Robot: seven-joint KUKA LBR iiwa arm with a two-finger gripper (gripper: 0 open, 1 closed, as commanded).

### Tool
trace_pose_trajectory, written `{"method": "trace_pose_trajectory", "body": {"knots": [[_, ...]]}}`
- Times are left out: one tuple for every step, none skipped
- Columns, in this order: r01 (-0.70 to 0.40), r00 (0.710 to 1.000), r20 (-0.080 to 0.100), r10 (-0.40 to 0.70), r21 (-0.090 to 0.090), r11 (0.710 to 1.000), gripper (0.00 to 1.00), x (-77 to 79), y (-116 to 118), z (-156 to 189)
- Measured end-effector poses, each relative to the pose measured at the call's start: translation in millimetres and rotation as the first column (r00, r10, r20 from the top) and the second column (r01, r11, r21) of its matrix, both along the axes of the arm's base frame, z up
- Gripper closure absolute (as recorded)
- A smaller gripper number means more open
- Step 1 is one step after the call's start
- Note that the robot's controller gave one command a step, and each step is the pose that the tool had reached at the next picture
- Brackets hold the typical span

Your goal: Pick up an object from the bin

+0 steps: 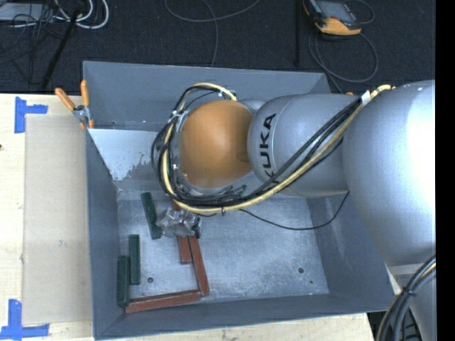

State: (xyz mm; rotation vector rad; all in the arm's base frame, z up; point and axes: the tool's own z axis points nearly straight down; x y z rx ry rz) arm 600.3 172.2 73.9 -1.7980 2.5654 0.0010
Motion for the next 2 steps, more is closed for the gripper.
{"method": "trace_pose_trajectory", "body": {"knots": [[0.001,1.0,-0.005,-0.001,-0.002,1.0,0.0,-1.7,-1.0,-3.0],[0.07,0.997,-0.009,-0.07,-0.007,0.998,0.0,-17.4,-58.2,-4.7]]}}
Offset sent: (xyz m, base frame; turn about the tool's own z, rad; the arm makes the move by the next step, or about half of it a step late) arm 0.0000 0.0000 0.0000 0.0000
